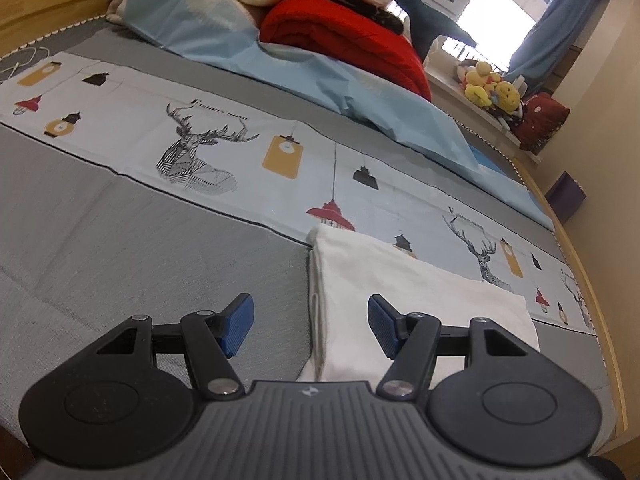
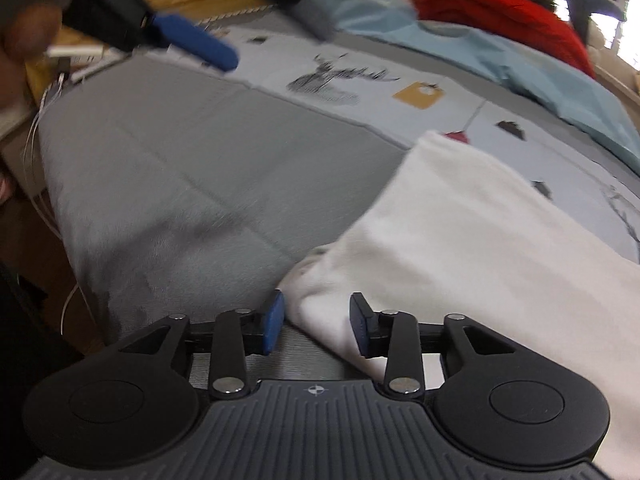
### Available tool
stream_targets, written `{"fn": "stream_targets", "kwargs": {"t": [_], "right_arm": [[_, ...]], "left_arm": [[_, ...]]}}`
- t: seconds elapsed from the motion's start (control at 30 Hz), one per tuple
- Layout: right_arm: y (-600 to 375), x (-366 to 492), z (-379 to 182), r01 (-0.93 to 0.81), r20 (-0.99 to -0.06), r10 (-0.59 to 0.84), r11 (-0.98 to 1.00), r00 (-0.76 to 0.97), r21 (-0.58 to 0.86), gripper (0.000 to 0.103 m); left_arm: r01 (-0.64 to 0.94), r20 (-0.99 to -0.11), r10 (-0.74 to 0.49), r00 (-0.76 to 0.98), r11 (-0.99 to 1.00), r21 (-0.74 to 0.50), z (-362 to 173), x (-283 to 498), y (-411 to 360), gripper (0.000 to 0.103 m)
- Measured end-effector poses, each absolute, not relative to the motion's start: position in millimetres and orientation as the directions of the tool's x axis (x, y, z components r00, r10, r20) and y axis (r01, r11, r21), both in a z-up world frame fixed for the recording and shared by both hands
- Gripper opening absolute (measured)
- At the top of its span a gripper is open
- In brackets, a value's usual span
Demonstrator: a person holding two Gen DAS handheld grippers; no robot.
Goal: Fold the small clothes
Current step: 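Grasp the folded shirt side with the right gripper and lift it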
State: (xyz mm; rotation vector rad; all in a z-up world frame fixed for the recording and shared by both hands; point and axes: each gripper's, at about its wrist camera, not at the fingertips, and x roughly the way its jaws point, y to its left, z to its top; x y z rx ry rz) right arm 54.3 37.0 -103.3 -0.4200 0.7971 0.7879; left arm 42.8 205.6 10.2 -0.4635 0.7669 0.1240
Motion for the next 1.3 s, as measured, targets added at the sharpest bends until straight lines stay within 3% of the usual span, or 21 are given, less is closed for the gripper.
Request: {"fn": "stream_targets", "kwargs": {"t": [0.23, 0.27, 0.33, 0.43, 0.8, 1.3], "right_arm": [[62, 48, -120, -0.805, -0.773, 0.428, 0.568, 0.468, -0.172, 0.041], [62, 51, -119, -0.800, -0.774, 0.428, 0.578, 0.467, -0.163, 0.039], [60, 57, -118, -0.786, -0.774, 0.419, 0.597, 0.475, -0.159, 0.020], [53, 62, -109, -0.767, -0.761, 0.440, 0.631, 0.477, -0.116, 0.011], [4, 68, -55, -0.730, -0.652, 0.556, 0.683, 0.516, 0.005, 0.010], [-23, 65, -37, -0.710, -0.624, 0.578, 0.702, 0.526, 0.050, 0.010]], "left_arm": [[-0.289, -0.706, -0.058, 0.706, 0.886, -0.362, 6, 42, 215, 0.068], [-0.292, -0.707, -0.059, 0.705, 0.884, -0.365, 6, 42, 216, 0.068], [-0.298, -0.711, -0.061, 0.701, 0.881, -0.368, 5, 43, 217, 0.069], [-0.306, -0.725, -0.068, 0.685, 0.877, -0.371, 0, 47, 218, 0.070], [-0.294, -0.766, -0.275, 0.582, 0.806, -0.513, -35, 82, 207, 0.085], [-0.389, -0.783, -0.390, 0.485, 0.705, -0.593, -73, 143, 190, 0.085]]}}
